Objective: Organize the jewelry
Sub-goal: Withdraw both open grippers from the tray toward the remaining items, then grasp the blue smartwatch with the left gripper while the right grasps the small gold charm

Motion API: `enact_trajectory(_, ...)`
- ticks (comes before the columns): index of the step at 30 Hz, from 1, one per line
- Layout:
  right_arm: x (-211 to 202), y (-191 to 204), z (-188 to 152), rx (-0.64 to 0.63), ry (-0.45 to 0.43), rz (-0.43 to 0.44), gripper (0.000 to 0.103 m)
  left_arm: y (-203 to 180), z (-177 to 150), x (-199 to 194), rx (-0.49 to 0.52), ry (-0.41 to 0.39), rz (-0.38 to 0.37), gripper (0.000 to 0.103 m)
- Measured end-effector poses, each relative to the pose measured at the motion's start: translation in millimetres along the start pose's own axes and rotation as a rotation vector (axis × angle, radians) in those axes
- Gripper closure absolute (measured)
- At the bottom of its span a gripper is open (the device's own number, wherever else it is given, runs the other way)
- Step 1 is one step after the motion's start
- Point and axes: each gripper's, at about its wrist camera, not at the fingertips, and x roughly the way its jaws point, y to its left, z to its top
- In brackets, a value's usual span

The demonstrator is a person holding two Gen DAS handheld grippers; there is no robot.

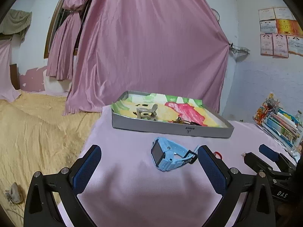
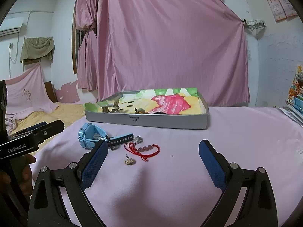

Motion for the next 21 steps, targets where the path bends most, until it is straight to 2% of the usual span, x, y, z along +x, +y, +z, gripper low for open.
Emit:
enact_trajectory(8,10.6,6.5,-3.3,-0.017,0.055,0.016,0.012,2.3,1.2,16.3,-0.045,0.09,-0.039,0.001)
enact_trajectory(11,15.0,9.6,-4.3,-0.027,0.078,0.022,0.03,0.8,2.5,21.2,-0.042,0.103,-0.045,0.001)
enact_trajectory(13,18.6,10.7,-4.0,-0.029,0.098,0.026,0.033,-1.7,2.9,24.0,-0.031,0.112,-0.051,0.003)
enact_trajectory(15,21.9,12.0,-4.4,-0.027,0.116,0.043,0.047,-4.3,3.1,27.2,-0.021,0.125,-0.06,0.014)
enact_trajectory(19,26.8,16.8,-5.0,-0.034,0.144,0.057,0.06,-7.4,2.4,35.0,-0.017,0.155,-0.075,0.024)
enact_trajectory(21,29.8,20.1,-5.9,-0.036,0.158,0.066,0.071,-8.6,2.3,39.3,-0.018,0.174,-0.087,0.035)
